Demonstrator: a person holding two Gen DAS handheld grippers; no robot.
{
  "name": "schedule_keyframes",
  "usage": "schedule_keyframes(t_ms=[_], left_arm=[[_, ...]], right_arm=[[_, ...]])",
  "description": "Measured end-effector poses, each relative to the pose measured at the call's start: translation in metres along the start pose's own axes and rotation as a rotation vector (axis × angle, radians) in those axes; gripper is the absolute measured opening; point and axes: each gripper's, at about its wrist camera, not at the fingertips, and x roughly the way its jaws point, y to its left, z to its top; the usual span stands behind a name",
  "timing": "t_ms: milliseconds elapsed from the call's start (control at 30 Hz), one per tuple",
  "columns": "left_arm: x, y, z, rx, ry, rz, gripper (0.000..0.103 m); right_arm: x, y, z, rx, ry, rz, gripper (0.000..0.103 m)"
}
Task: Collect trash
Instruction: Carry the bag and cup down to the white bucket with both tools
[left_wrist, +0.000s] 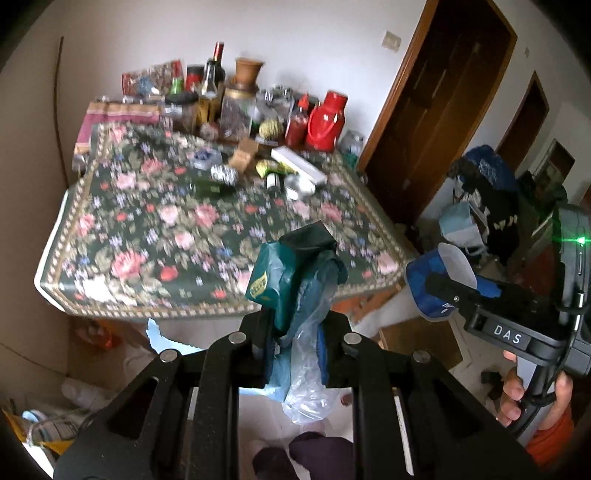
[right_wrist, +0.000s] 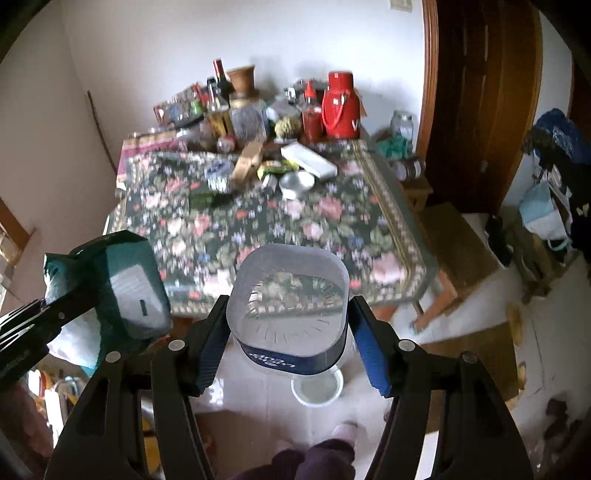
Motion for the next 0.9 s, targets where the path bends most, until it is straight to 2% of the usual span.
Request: schedule_keyframes(t_ms=[267,567,900], left_arm=[[0.062,-0.003,-0.029,-0.043,0.129,0.031,0.017],[0.169,0.02,-0.083,-0.097,0.253,0.088,0.017],[0.287,0.063,-0.169,-0.14,0.33,0.136,0.017]], right_arm=[[0.046,-0.023,-0.031,-0.002,0.117,0.026,0.06],[0.144,-0.047,-0.076,-0.038,0.257,0.049,0.059],[0.272,-0.059,-0.155,-0.052,0.365,0.083,0.059]])
